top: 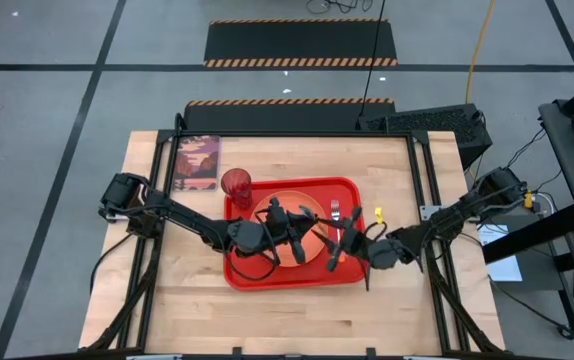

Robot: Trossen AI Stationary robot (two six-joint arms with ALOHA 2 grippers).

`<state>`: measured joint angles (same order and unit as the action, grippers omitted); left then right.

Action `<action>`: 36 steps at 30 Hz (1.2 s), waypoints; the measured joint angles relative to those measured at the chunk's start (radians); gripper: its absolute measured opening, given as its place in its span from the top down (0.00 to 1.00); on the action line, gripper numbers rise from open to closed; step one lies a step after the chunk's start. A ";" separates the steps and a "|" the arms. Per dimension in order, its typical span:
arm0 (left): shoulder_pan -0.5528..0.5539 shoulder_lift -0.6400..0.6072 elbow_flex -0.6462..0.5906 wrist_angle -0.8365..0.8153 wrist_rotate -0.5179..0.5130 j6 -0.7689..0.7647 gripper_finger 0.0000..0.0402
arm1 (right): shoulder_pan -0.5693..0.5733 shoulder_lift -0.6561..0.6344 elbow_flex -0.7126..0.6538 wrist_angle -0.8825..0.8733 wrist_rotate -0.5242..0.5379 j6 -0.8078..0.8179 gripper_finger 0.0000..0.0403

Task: Pick and place plate/cup/fork/spoon on tray
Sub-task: Put the orange spoon on the right side of the white orange fork

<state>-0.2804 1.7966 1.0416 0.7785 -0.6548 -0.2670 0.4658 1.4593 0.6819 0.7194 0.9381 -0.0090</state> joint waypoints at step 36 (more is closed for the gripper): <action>0.004 -0.092 -0.002 -0.074 0.489 0.221 0.66 | -0.055 -0.185 -0.002 -0.206 -0.630 0.263 0.94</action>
<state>-0.2767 1.7042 1.0401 0.7043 -0.1654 -0.0463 0.4106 1.2747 0.6804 0.5131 0.3078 0.2539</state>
